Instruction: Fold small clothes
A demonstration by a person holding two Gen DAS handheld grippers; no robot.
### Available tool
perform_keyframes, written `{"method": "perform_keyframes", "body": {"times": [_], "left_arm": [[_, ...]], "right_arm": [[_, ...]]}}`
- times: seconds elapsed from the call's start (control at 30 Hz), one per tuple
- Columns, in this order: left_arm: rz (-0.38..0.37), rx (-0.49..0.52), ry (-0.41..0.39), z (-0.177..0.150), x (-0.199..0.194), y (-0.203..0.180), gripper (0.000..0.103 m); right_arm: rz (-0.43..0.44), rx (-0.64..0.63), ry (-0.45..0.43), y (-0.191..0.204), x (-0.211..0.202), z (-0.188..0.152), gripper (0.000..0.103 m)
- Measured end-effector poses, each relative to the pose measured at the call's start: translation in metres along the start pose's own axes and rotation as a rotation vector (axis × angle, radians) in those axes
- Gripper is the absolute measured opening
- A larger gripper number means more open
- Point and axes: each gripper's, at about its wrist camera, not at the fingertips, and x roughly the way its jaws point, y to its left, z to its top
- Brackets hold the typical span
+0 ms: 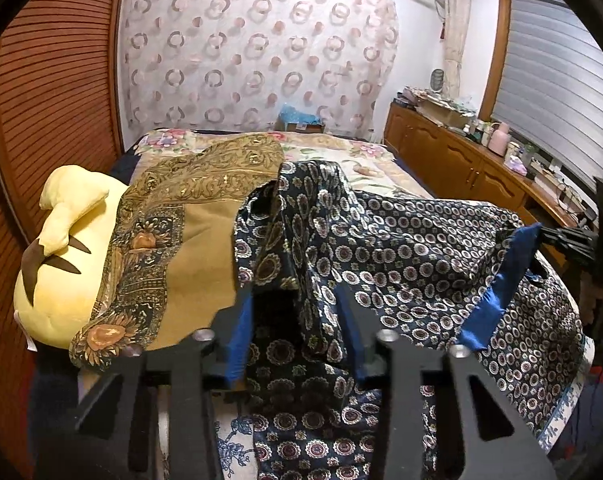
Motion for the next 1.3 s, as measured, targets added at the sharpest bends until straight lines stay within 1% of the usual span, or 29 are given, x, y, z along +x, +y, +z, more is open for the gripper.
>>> {"method": "perform_keyframes", "body": {"times": [0.1, 0.13, 0.2, 0.27, 0.37, 0.5, 0.6, 0.67, 0.77, 0.87, 1.0, 1.13, 1.23, 1.3], "left_arm": [[-0.004, 0.012, 0.0, 0.001, -0.001, -0.004, 0.02], [-0.008, 0.014, -0.004, 0.001, -0.002, -0.005, 0.009], [-0.013, 0.018, -0.01, 0.002, -0.005, -0.008, 0.004], [-0.018, 0.024, -0.021, 0.002, -0.012, -0.012, 0.002], [-0.037, 0.028, -0.043, -0.001, -0.029, -0.02, 0.002], [-0.044, 0.039, -0.061, -0.012, -0.055, -0.029, 0.002], [-0.044, 0.021, -0.059, -0.027, -0.07, -0.027, 0.002], [-0.041, 0.006, -0.044, -0.038, -0.074, -0.024, 0.002], [-0.022, 0.001, -0.02, -0.051, -0.071, -0.022, 0.002], [-0.024, -0.015, 0.013, -0.062, -0.065, -0.02, 0.002], [-0.026, -0.025, 0.034, -0.076, -0.063, -0.023, 0.002], [-0.024, -0.035, 0.038, -0.084, -0.062, -0.022, 0.002], [-0.027, -0.061, 0.036, -0.089, -0.06, -0.015, 0.002], [-0.028, -0.076, 0.031, -0.09, -0.06, -0.012, 0.002]], "right_arm": [[0.002, 0.029, -0.021, -0.004, -0.023, -0.023, 0.001], [0.002, 0.039, -0.026, -0.004, -0.028, -0.03, 0.001], [-0.014, 0.043, -0.037, -0.005, -0.042, -0.048, 0.001], [-0.015, 0.071, -0.024, -0.011, -0.047, -0.061, 0.001], [-0.024, 0.087, -0.028, -0.013, -0.06, -0.074, 0.001], [-0.012, 0.123, -0.04, -0.01, -0.084, -0.091, 0.001], [0.003, 0.138, -0.024, -0.005, -0.098, -0.103, 0.001], [0.006, 0.136, -0.003, -0.003, -0.105, -0.11, 0.001], [0.005, 0.131, 0.033, 0.003, -0.11, -0.12, 0.001], [0.006, 0.15, 0.058, 0.003, -0.114, -0.129, 0.001], [-0.025, 0.141, 0.096, 0.005, -0.119, -0.134, 0.004], [-0.046, 0.121, 0.117, 0.006, -0.126, -0.128, 0.004], [-0.064, 0.094, 0.135, 0.01, -0.136, -0.127, 0.004], [-0.075, 0.107, 0.136, 0.008, -0.14, -0.129, 0.004]]}}
